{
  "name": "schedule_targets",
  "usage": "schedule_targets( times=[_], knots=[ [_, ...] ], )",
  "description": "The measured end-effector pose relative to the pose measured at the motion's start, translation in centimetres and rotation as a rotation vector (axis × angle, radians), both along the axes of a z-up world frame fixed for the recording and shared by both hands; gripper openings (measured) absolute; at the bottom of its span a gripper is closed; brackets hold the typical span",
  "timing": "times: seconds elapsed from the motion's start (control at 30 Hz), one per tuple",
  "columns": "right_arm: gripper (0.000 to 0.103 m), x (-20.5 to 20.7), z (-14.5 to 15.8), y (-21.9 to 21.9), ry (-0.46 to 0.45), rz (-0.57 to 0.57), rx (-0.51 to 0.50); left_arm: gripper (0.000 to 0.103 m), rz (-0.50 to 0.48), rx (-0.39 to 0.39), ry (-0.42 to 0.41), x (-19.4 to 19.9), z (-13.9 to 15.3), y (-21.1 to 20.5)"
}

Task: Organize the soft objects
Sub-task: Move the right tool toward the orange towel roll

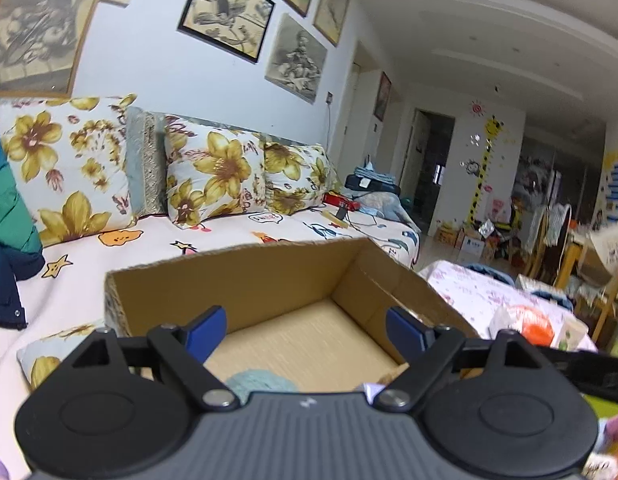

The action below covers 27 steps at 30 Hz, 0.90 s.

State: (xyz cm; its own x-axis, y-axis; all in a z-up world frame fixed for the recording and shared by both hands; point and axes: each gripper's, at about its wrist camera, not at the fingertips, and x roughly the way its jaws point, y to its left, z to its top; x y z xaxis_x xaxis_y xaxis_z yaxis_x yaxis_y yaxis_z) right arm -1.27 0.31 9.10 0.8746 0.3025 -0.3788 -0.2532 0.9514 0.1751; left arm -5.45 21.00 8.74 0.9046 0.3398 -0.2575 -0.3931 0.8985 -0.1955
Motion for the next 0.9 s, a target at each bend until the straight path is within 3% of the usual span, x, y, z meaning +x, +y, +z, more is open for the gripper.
schedule_targets(
  times=[0.27, 0.7, 0.9],
  knots=[
    [0.103, -3.3, -1.3, -5.8, 0.035, -0.164, 0.031, 0.087, 0.007, 0.112, 0.022, 0.9, -0.7, -1.5],
    [0.103, -6.6, -1.7, -15.4, 0.057, -0.449, 0.058, 0.087, -0.031, 0.085, 0.016, 2.8, -0.9, -3.5],
    [0.103, -7.5, -2.1, -18.0, 0.053, -0.523, 0.059, 0.090, -0.035, 0.060, 0.004, 2.9, -0.8, -4.2]
  ],
)
